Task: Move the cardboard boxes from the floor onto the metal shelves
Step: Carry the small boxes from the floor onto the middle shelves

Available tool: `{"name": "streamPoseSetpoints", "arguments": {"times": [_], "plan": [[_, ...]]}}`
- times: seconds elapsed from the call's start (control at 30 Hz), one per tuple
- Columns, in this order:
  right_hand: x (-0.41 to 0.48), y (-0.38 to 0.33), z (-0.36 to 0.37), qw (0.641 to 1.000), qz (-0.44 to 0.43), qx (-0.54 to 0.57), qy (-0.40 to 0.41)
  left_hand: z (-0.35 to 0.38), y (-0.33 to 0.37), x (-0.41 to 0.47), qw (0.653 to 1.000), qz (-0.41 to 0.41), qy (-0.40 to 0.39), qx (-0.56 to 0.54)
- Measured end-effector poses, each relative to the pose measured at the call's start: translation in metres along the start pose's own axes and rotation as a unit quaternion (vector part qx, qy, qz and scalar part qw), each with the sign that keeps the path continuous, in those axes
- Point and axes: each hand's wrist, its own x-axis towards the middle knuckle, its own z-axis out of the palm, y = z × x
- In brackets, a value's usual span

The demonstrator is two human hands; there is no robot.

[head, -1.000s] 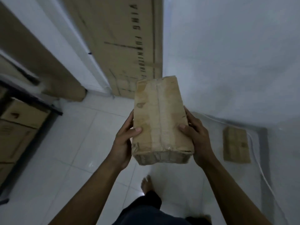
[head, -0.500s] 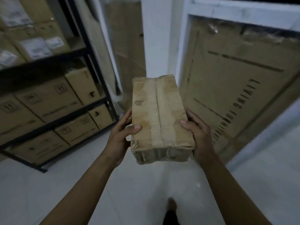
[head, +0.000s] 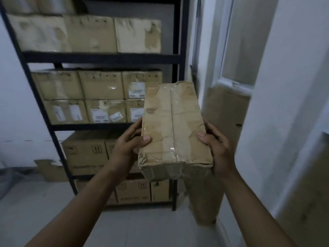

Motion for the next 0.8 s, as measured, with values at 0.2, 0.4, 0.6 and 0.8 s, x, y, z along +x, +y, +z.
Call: {"name": "streamPoseSetpoints", "arguments": {"times": [0.2,0.4,0.6,0.8], "plan": [[0.079,0.012,0.048,0.998,-0.044,0.004,-0.043,-0.049,0.031,0.055,0.998,0.056,0.004,0.038],[0.200,0.011,0.142,0.990,-0.106,0.016,-0.092,-0.117,0.095,0.159,0.987,0.140,0.055,0.048],[0.305,0.006,0.225,0.971,-0.177,-0.009,-0.158,-0.180,0.169,0.252,0.972,0.206,0.104,0.043],[0.383,0.009,0.280,0.942,-0.242,-0.063,-0.222,-0.231,0.214,0.324,0.975,0.213,0.061,0.028]]}}
